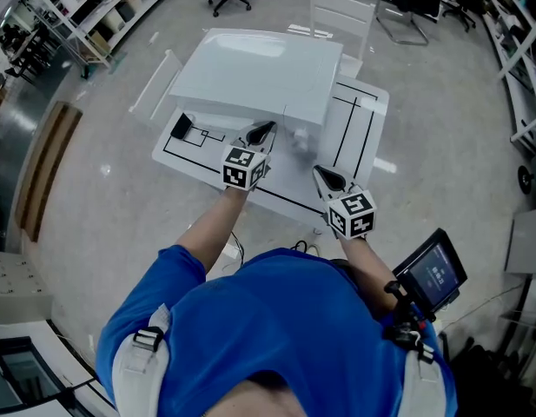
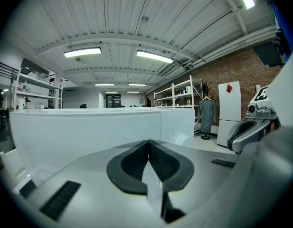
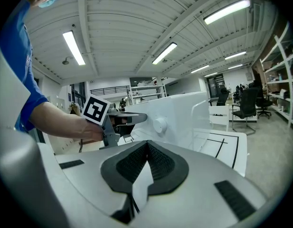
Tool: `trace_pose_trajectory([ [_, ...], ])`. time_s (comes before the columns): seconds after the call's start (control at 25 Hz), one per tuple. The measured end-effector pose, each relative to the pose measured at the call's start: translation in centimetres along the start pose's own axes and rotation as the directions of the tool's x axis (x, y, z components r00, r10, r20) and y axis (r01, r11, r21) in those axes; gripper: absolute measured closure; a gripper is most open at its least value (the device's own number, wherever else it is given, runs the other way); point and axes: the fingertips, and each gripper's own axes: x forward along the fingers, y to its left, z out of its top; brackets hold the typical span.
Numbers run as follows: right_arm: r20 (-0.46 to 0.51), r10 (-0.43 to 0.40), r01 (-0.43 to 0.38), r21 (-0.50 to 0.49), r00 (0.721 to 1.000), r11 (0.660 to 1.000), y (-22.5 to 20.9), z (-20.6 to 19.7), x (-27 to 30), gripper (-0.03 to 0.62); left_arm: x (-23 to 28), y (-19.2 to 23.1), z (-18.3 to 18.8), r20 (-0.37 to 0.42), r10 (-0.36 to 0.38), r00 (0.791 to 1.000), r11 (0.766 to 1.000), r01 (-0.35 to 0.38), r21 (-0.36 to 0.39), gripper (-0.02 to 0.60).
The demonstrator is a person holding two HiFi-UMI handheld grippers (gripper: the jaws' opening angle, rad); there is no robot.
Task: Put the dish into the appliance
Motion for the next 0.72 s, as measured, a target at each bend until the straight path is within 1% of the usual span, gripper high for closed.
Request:
trace_pose_trajectory([
  [0.2, 0.007, -0.017, 0.017, 0.001, 1.0, 1.0, 0.4, 0.1, -0.9, 0.592, -1.1, -0.9, -0.3, -0.004, -0.03, 1.0, 0.999, 0.03, -0.018, 0.572],
  [0.4, 0.009, -0.026, 0.026, 0.007, 1.0, 1.0, 0.2, -0.3, -0.7, 0.592, -1.9, -1.9, -1.7, -0.001, -0.065, 0.998, 0.997, 0.065, -0.051, 0.572],
  [0.72, 0.008, -0.046, 0.046, 0.021, 0.999, 0.999, 3.8, -0.8, -2.2, 0.592, -7.5, -3.5, -2.6, 0.016, -0.091, 0.996, 0.992, 0.092, -0.089, 0.574],
])
